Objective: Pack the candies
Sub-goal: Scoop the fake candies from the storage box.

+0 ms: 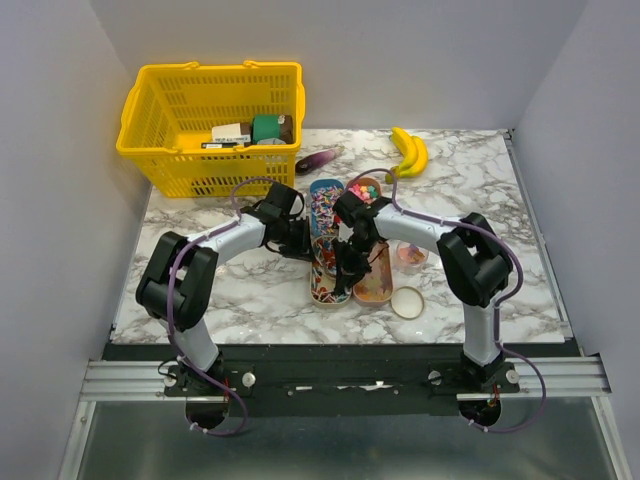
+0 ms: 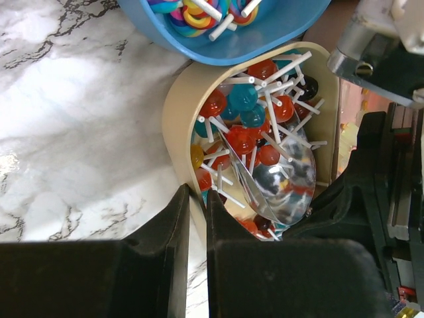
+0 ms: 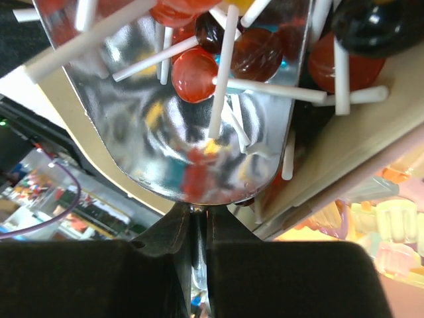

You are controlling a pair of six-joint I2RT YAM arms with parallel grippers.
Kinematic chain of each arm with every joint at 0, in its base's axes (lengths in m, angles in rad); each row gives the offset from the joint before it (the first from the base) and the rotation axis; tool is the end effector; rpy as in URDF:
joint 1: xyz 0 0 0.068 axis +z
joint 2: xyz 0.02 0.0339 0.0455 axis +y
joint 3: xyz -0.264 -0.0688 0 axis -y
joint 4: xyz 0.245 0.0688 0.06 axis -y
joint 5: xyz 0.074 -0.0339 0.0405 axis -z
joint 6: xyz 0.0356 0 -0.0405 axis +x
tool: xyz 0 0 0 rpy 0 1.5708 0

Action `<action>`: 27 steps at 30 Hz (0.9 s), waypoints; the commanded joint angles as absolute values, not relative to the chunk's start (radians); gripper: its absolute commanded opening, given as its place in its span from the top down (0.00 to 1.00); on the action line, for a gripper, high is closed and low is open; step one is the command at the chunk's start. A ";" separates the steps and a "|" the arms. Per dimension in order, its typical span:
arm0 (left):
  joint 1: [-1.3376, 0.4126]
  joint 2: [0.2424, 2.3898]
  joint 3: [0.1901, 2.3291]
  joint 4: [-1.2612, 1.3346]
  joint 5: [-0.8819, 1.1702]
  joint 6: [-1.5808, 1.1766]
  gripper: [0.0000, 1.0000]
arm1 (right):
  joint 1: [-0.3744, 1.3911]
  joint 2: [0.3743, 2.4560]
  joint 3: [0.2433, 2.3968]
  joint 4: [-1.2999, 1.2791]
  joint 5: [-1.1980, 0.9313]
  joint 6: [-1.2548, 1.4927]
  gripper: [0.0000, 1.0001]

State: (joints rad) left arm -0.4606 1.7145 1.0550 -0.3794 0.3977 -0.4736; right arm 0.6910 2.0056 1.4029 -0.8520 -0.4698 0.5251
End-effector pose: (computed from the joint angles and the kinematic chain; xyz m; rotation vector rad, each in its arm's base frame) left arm 0.3006 -0.1645 0.1800 0.1319 2.7271 -0.8249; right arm 0.2820 0.2541 0.1584 0.2798 -2.8797 -0.6643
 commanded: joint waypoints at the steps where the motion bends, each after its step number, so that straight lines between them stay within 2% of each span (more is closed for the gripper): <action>1: -0.466 1.720 1.083 -0.376 0.397 -0.482 0.87 | 0.695 1.997 1.348 -0.930 -0.302 0.511 0.99; 10: -0.466 1.720 1.092 -0.374 0.382 -0.503 0.86 | 0.733 1.928 1.361 -0.922 -0.305 0.474 0.99; 22: -0.466 1.700 1.081 -0.368 0.370 -0.511 0.64 | 0.752 1.844 1.328 -0.870 -0.325 0.494 0.99; 27: -0.466 1.686 1.081 -0.368 0.365 -0.514 0.60 | 0.767 1.798 1.302 -0.861 -0.327 0.486 0.99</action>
State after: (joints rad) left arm -0.4667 1.7199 1.0592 -0.3695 0.3862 -0.5095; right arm 0.7490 1.8568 1.3266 -0.8631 -0.3485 0.4957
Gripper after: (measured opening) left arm 0.385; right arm 0.153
